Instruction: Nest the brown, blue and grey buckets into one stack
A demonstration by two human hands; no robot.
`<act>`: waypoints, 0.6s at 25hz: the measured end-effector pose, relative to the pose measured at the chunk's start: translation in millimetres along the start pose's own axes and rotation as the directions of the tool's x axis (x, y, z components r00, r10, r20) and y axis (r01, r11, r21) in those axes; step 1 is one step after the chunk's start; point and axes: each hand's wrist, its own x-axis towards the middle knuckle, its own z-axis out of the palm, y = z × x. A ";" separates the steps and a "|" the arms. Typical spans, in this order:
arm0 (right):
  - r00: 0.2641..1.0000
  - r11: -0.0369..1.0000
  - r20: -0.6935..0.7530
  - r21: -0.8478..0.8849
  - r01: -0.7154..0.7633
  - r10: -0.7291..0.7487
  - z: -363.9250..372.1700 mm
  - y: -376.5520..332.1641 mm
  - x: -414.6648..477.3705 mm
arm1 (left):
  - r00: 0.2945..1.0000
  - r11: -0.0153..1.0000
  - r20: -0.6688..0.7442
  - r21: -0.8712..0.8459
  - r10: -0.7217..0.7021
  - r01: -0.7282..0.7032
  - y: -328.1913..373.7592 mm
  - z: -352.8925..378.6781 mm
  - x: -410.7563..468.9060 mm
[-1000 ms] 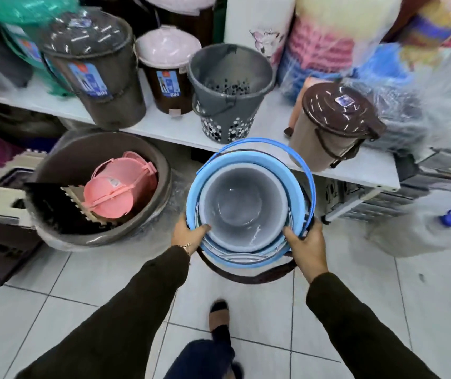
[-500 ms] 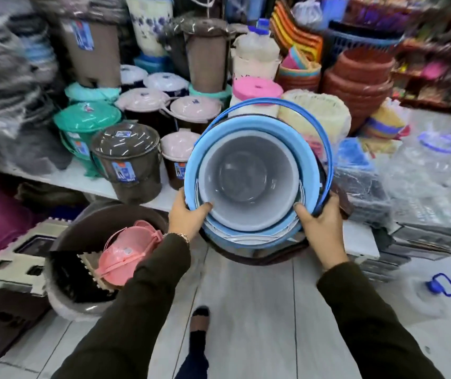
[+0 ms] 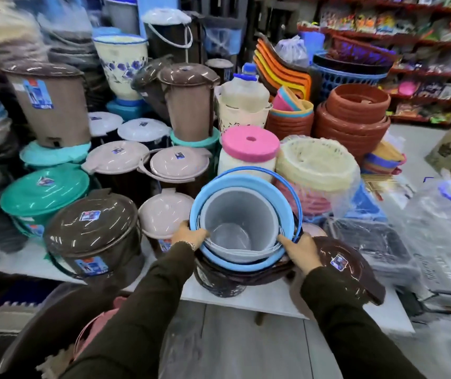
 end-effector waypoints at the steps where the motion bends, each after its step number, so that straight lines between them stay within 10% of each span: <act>1: 0.999 0.999 -0.005 -0.012 -0.043 0.043 12.4 5.7 10.2 | 0.999 0.999 0.015 0.017 -0.037 0.037 -6.1 4.8 18.9; 10: 0.958 0.956 -0.063 -0.077 -0.284 0.279 75.8 31.4 34.5 | 0.979 0.931 0.016 0.312 -0.203 0.187 -45.2 30.2 93.4; 15: 0.986 0.955 -0.040 -0.246 -0.165 0.160 58.5 12.7 44.3 | 1.000 0.917 0.006 0.399 -0.019 0.015 -17.9 25.4 94.9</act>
